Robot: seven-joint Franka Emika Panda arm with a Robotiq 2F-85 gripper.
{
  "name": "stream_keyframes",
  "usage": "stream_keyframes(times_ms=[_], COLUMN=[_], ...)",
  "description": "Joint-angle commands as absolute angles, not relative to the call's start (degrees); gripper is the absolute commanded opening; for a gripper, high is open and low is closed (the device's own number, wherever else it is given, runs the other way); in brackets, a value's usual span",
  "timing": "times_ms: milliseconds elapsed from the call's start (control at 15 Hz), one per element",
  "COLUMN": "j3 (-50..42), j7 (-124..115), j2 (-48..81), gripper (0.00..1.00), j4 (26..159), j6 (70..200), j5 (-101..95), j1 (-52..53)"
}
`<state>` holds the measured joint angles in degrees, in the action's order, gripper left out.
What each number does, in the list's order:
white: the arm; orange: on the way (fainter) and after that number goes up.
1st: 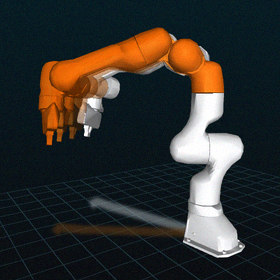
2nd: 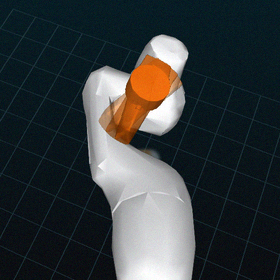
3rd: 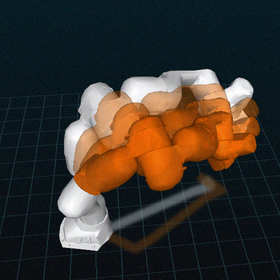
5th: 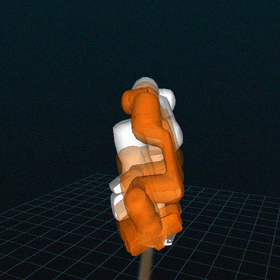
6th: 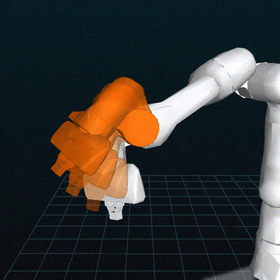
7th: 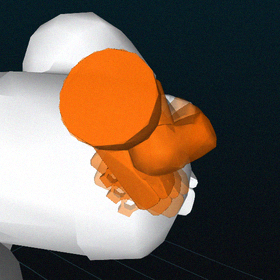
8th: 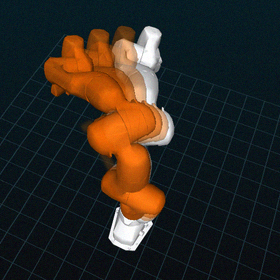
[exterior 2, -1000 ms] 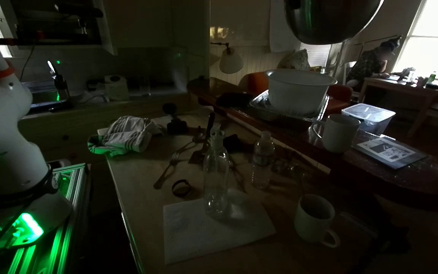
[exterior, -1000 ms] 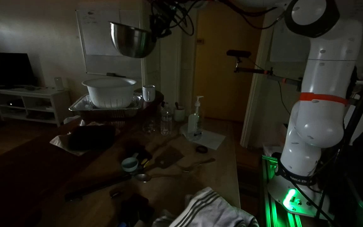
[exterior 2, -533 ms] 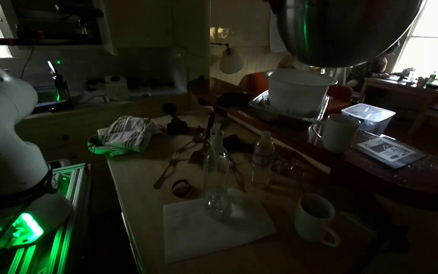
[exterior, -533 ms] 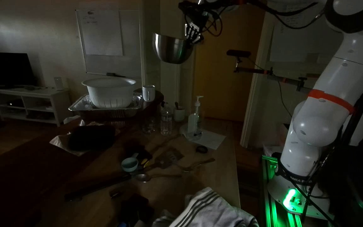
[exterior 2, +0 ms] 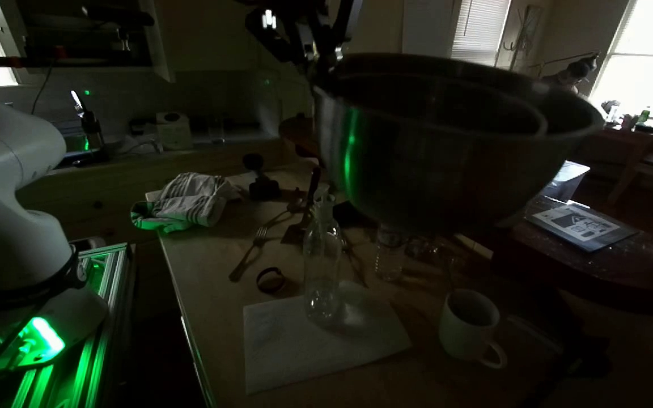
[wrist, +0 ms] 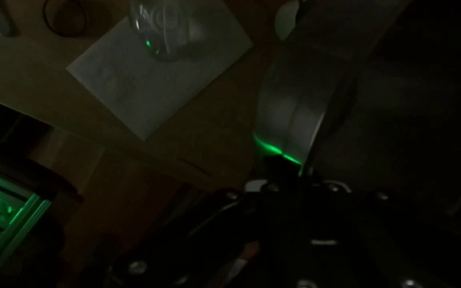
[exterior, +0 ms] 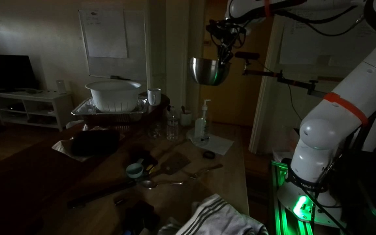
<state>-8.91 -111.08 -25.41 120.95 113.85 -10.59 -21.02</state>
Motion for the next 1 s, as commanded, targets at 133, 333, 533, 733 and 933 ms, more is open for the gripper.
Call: stream_keyframes(times_ms=[133, 333, 533, 733, 933], j3=[-13.34, -13.64, -13.87, -10.56, -7.26], j7=[-115.57, -113.90, -113.20, -119.56, -129.03], j2=[-23.63, -21.36, -20.42, -20.61, -22.11], gripper=[0.04, 0.04, 0.14, 0.04, 0.04], j4=[125.53, 125.07, 126.45, 127.91, 132.88], j6=[117.77, 118.87, 117.13, 118.92, 120.41], j5=[-8.97, -7.59, -8.62, -13.45, -19.86], j1=[-25.33, -24.00, -24.51, -25.17, -25.22])
